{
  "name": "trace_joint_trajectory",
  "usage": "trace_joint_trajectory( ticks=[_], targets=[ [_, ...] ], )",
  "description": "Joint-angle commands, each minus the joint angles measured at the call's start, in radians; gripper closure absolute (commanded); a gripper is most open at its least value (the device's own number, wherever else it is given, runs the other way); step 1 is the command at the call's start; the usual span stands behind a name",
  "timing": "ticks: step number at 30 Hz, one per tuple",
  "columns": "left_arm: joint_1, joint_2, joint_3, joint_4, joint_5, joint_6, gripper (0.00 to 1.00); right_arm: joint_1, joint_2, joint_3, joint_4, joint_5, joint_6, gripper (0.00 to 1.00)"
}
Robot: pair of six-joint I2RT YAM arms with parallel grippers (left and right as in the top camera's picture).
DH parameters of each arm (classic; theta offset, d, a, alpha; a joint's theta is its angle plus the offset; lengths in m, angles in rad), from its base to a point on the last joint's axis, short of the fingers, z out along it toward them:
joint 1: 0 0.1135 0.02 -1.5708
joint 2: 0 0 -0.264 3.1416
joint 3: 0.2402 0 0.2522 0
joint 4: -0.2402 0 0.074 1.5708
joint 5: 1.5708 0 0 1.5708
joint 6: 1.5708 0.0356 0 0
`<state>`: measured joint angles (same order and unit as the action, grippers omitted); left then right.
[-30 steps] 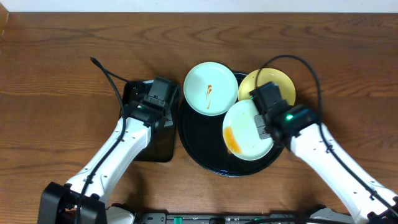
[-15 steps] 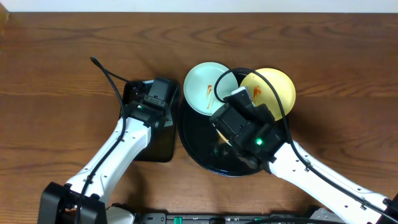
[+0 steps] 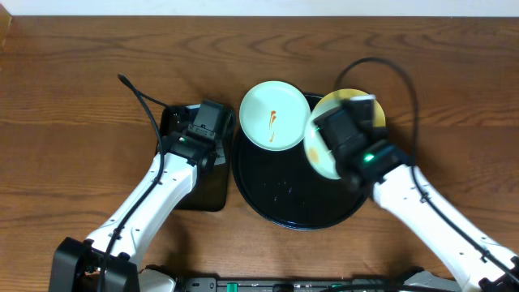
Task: Clean dirty plates on tray and stack at the side
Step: 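Grasp the front blue plate rim with the right gripper and lift, then move the blue plate right and set it on the table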
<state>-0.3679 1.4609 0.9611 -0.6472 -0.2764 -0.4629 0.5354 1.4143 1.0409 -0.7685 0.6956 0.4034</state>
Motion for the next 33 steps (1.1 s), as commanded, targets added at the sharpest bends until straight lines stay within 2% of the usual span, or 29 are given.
trace_joint_trajectory(
  ticks=[1,11,15,25,33],
  targets=[
    [0.005,0.004,0.008,0.0,-0.024,0.013,0.92,-0.175,-0.019,0.025,0.006,-0.165,0.076,0.99],
    [0.005,0.004,0.008,0.0,-0.024,0.013,0.92,-0.687,-0.019,0.025,0.042,-0.635,0.078,0.99],
    [0.005,0.004,0.008,0.0,-0.024,0.013,0.92,-0.858,-0.019,0.025,0.043,-0.695,0.078,0.99],
    [0.005,0.004,0.008,0.0,-0.024,0.013,0.92,-1.067,0.006,0.025,0.063,-0.692,0.059,0.99],
    [0.005,0.004,0.008,0.0,-0.024,0.013,0.92,-1.085,0.119,0.025,0.099,-0.683,-0.02,0.99]
  ],
)
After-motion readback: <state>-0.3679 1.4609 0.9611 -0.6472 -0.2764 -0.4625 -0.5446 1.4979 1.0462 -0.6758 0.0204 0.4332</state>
